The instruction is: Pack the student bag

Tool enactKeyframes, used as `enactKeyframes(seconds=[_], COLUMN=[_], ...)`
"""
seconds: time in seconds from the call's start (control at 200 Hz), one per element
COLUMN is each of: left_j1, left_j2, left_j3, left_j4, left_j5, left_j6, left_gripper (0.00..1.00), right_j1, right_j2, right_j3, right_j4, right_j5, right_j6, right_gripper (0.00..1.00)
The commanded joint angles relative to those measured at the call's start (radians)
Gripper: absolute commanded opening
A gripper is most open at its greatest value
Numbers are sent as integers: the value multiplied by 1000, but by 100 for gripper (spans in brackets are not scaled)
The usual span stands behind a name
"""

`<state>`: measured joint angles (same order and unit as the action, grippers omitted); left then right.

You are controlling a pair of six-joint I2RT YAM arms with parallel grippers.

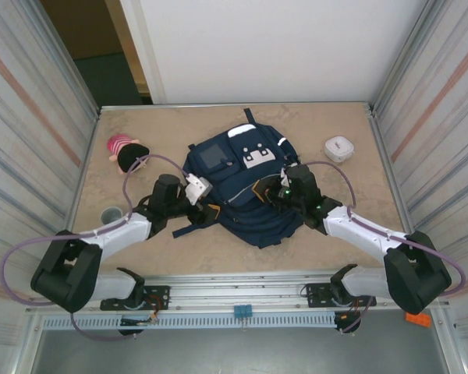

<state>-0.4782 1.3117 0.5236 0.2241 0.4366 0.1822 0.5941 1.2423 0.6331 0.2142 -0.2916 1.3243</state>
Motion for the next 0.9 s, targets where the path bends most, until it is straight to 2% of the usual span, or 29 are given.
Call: enactKeyframes(seconds=[0.0,0.225,0.491,0.586,0.651,0.807,0.892], left_j1=[0,1,-3,-34,-53,-119,-109], left_j2=[64,119,11,-15,-4,31,23], left_j3=[55,84,69,30,39,163,205], left_j4=[-5,23,34,119,117,-155,-235], left_j5=[64,111,100,22,17,-81,-108], left_j6=[74,132,203,254,311,557,594], left_gripper=[75,70,72,71,71,73,74], right_j1=[-9,-25,-25,-27,-30,-30,-28], right_j2=[0,1,6,2,2,2,6], right_j3=[37,51,48,47,51,57,57], right_j4=[26,13,8,-1,-5,-9,-9], right_j5=[-11,-23,-31,-40,-54,-63,-67], right_j6=[-29,-42,-44,-50,-55,-60,-62], right_gripper=[7,6,5,5,5,5,5])
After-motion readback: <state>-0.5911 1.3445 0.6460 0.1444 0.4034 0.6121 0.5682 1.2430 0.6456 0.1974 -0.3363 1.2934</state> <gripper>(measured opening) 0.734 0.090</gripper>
